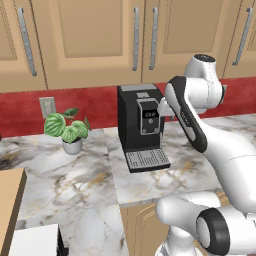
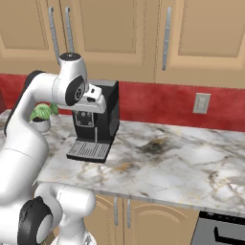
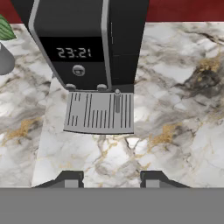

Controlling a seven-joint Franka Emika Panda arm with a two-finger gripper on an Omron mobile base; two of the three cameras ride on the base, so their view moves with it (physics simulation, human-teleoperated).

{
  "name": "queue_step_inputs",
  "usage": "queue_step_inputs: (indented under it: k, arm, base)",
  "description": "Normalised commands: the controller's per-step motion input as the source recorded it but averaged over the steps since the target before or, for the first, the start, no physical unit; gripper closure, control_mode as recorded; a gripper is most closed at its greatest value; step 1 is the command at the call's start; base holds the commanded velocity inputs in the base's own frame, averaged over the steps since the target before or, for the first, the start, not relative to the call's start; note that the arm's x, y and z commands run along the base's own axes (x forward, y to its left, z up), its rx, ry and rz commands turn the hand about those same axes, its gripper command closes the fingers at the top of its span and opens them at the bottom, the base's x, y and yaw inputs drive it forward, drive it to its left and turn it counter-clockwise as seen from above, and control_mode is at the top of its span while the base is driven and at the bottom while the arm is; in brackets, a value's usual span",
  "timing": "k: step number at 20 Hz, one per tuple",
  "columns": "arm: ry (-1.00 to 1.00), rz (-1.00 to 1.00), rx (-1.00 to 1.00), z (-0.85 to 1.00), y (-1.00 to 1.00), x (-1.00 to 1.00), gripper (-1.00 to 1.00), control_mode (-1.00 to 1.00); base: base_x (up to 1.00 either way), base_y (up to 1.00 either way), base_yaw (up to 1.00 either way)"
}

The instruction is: Move the bowls from the cabinet to the plates on the dining table.

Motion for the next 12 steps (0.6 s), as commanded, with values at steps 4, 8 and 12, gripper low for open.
queue_step_inputs:
  k: [4,8,12]
  arm:
    - [0.00,0.00,0.00,0.00,0.00,-0.01,-1.00,-1.00]
    - [0.00,0.00,0.00,0.00,0.02,-0.01,-1.00,-1.00]
    - [0.00,0.00,0.00,0.00,0.04,-0.04,-1.00,-1.00]
  base:
    - [0.00,0.00,0.00]
    - [0.00,0.00,0.00]
    - [0.00,0.00,0.00]
